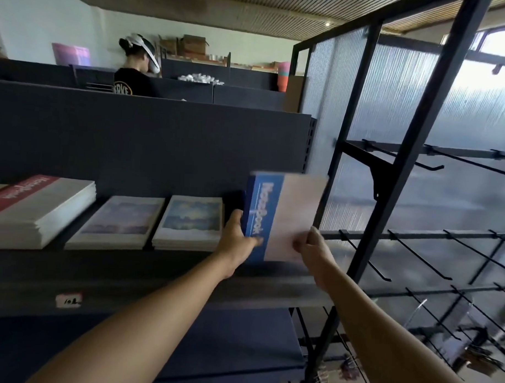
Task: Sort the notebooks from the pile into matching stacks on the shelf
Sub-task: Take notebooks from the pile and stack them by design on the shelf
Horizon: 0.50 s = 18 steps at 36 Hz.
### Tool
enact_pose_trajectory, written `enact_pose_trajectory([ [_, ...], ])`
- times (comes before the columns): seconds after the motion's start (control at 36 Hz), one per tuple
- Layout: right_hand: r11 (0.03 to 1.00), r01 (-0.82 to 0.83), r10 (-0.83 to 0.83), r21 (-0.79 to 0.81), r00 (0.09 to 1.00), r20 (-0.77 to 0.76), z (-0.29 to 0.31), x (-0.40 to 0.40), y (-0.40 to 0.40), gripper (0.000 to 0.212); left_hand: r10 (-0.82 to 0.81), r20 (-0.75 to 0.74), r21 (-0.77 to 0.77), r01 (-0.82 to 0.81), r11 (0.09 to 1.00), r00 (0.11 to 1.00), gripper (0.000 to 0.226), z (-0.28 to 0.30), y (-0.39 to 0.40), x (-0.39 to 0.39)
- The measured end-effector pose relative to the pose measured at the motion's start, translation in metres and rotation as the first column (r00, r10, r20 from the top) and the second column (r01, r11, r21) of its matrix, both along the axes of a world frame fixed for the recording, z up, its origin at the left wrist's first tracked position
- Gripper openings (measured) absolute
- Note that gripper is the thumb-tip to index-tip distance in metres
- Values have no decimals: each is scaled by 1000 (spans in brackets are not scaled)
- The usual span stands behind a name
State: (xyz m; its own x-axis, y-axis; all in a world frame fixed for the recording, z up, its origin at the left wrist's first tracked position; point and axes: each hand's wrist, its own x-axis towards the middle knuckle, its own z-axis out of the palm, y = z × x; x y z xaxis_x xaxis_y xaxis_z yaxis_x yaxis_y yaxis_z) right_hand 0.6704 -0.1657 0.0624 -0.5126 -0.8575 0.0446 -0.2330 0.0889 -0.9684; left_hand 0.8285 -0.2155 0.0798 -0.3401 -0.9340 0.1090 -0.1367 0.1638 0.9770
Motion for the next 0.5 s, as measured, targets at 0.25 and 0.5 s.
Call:
enact_pose_trajectory([
  [0.25,984,180,-180,6,983,-38,42,-11,-40,22,161,51,34,-162,986,986,35,38,-47,-17],
  [0.5,942,313,-275,126,929,-248,39,-22,-81,35,150,174,123,-172,977,973,16,29,-100,-36],
])
